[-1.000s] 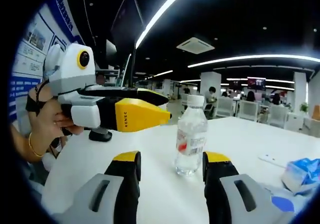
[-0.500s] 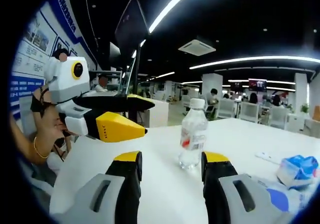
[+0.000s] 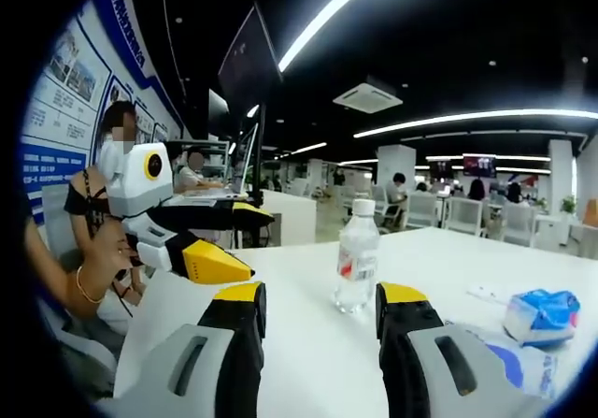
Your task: Arrange the tabletop items into an orderly group along one side of the table until the central work area is clear of visible clutter.
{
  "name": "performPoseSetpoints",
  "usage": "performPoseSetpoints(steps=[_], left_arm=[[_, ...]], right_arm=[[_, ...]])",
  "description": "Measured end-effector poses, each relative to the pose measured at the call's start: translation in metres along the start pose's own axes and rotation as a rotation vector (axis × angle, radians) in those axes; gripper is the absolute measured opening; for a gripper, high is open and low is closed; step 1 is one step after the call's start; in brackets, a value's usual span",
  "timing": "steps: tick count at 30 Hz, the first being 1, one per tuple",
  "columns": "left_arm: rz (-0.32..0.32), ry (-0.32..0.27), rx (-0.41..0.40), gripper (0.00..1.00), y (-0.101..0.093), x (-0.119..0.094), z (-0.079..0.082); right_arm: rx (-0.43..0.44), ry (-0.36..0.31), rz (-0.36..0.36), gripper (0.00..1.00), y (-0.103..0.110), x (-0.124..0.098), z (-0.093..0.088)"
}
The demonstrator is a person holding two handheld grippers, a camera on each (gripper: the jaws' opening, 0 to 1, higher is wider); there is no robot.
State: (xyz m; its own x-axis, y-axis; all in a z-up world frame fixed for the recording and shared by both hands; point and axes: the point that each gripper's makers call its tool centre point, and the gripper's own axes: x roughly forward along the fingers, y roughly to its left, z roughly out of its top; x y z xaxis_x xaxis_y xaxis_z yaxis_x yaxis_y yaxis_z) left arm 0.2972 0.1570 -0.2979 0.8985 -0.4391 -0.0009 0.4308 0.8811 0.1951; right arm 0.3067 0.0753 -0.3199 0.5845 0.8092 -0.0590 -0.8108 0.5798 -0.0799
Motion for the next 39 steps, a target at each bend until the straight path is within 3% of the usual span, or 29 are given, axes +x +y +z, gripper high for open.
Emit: performPoseSetpoints(steps=[14, 21, 28, 36, 39], left_arm=[[-0.013, 0.005, 0.017, 0.61, -0.010, -0.016, -0.006], [-0.002, 0.014, 0.033, 0.61, -0.014, -0.013, -0.010], [-0.035, 0.012, 0.048, 0.62, -0.028, -0.015, -0.008], [-0.049, 0.013, 0.028, 0.64, -0.036, -0.023, -0.006], [-0.057, 0.024, 0.031, 0.64, -0.039, -0.027, -0.008]], right_arm=[[0.040, -0.011, -0.068, 0.45, -0.026, -0.045, -0.004], [0.061, -0.035, -0.126, 0.44, -0.045, -0.064, 0.004], [0.074, -0.045, -0.162, 0.41, -0.059, -0.090, 0.006], [0.082, -0.007, -0.188, 0.39, -0.065, -0.116, -0.008], [0.061, 0.010, -0.193, 0.33, -0.064, -0.126, -0.016]])
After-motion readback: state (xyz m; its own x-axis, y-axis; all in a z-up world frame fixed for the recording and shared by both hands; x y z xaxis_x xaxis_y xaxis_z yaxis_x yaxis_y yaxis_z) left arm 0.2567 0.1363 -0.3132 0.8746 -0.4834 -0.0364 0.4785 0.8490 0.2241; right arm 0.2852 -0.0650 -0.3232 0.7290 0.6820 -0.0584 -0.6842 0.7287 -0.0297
